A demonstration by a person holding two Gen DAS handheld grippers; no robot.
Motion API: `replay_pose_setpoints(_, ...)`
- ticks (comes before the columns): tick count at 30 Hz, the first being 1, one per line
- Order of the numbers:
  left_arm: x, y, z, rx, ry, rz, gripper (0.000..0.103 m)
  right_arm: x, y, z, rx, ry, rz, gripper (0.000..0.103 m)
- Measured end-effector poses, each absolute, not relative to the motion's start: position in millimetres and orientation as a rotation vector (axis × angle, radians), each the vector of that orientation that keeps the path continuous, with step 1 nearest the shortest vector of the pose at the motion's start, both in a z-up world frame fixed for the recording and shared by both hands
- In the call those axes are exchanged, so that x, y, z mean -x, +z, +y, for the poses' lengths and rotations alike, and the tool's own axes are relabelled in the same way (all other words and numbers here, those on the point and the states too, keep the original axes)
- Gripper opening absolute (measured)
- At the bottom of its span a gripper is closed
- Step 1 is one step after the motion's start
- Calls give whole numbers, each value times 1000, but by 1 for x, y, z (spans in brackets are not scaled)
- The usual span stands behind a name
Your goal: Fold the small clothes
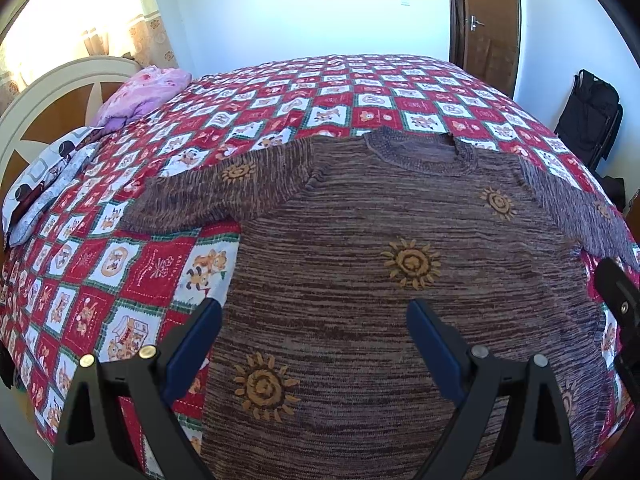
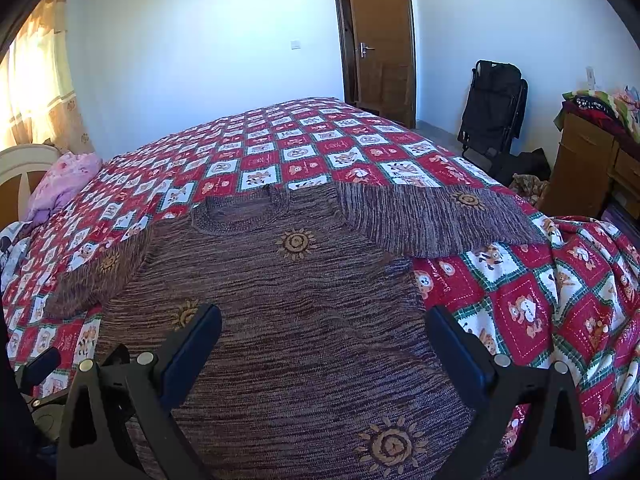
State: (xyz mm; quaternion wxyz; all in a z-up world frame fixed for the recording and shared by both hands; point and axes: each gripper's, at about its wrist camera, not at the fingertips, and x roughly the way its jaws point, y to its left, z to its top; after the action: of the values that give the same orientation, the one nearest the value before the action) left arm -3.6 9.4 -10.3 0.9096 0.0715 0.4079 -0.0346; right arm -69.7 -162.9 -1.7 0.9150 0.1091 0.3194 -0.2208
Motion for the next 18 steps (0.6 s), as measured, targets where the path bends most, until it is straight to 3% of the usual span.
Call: replay_pose_setpoints(18,4,-9,10,-137,-71,849,96,66,-6,-162,-210,-461,686,102)
